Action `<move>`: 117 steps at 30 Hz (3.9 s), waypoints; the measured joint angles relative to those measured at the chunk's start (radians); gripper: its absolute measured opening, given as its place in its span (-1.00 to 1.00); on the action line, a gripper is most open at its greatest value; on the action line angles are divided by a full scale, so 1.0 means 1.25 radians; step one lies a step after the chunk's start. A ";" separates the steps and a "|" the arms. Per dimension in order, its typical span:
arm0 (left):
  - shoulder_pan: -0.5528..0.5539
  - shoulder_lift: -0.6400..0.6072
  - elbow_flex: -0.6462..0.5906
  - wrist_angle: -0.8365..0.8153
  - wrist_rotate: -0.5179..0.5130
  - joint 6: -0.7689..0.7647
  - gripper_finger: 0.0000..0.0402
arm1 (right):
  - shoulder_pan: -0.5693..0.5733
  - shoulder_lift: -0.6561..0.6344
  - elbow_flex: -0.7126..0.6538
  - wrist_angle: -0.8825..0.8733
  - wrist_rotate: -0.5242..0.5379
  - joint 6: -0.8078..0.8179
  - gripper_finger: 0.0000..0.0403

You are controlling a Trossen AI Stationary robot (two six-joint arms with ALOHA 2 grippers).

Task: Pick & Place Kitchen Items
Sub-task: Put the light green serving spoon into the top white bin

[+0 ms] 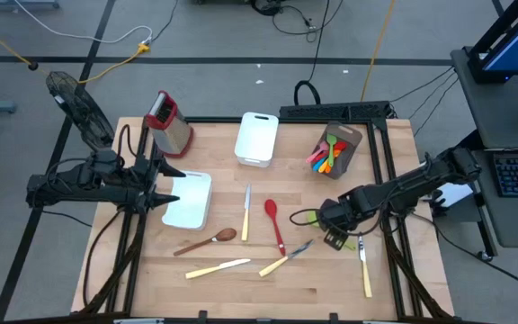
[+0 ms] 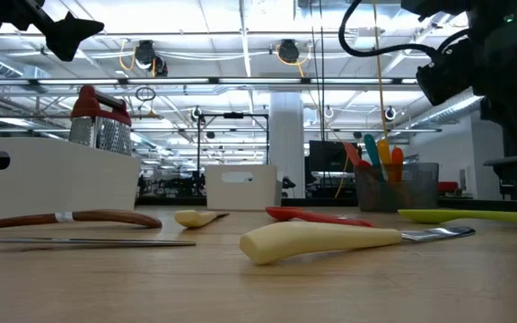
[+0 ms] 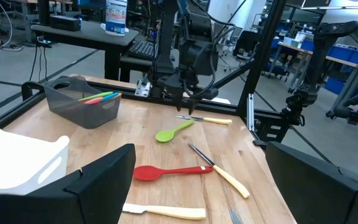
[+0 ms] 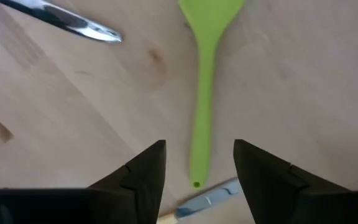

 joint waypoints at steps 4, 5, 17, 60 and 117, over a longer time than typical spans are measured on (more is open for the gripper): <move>0.000 0.000 0.000 0.000 0.000 0.000 0.83 | 0.000 0.000 0.000 0.025 0.001 0.026 -0.11; 0.000 0.000 0.000 0.000 0.000 0.000 0.83 | 0.000 0.000 0.000 0.025 0.001 0.033 -0.12; 0.000 0.000 0.000 0.000 0.000 0.000 0.83 | 0.000 0.000 0.000 0.024 0.003 0.060 -0.22; 0.000 0.000 0.000 0.000 0.000 0.000 0.83 | 0.016 0.000 -0.179 0.198 -0.062 0.106 -0.09; 0.000 0.000 0.000 0.087 0.000 -0.021 0.83 | 0.041 -0.117 -0.255 0.499 0.024 0.252 -0.80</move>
